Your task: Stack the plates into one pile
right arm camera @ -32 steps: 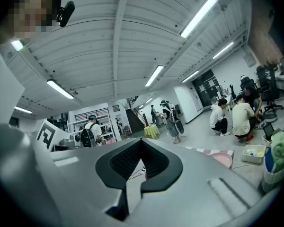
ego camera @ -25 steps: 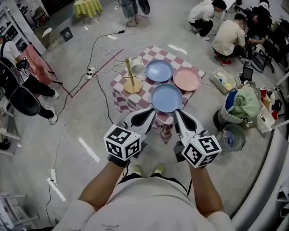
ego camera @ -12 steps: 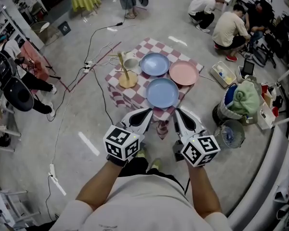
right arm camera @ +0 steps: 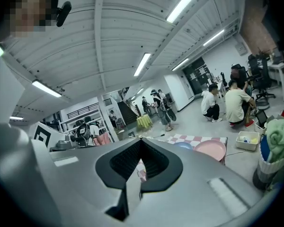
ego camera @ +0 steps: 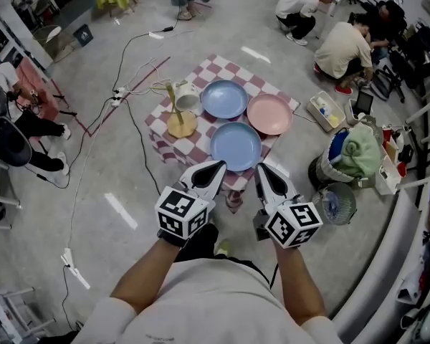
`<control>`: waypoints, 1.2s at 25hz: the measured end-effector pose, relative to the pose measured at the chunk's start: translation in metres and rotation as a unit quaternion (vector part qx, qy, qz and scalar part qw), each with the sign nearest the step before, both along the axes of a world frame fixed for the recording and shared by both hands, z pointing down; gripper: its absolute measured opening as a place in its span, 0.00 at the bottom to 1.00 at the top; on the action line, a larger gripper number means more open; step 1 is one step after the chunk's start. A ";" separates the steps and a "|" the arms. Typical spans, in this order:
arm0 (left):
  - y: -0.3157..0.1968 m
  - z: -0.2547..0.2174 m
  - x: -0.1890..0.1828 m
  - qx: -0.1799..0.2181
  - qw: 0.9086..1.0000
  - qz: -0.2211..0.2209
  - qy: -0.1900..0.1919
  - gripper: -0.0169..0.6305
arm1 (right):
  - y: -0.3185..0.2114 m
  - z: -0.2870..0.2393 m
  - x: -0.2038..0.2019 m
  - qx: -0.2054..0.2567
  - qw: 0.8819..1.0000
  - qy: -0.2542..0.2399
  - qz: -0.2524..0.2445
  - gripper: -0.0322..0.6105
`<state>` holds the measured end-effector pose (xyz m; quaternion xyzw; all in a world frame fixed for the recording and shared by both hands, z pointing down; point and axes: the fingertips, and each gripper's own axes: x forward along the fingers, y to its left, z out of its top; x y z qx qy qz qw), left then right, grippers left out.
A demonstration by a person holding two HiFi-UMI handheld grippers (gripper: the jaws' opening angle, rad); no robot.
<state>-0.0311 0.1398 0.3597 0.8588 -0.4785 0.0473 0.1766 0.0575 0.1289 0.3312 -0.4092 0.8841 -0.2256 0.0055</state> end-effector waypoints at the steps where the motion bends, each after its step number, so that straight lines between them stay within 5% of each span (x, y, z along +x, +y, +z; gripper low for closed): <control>1: -0.009 0.002 -0.003 0.001 1.000 0.002 -0.001 0.04 | -0.009 0.002 -0.004 -0.001 1.000 0.003 0.001 0.06; 16: -0.125 0.029 -0.032 -0.006 0.999 0.051 -0.005 0.04 | -0.133 0.041 -0.045 -0.055 0.997 0.009 0.049 0.06; 25: -0.172 0.069 -0.019 -0.025 0.998 0.050 -0.013 0.04 | -0.205 0.119 -0.023 -0.183 0.976 -0.069 0.100 0.07; 30: -0.204 0.098 -0.012 -0.041 0.999 0.023 -0.023 0.04 | -0.242 0.176 -0.024 -0.260 0.958 -0.091 0.077 0.07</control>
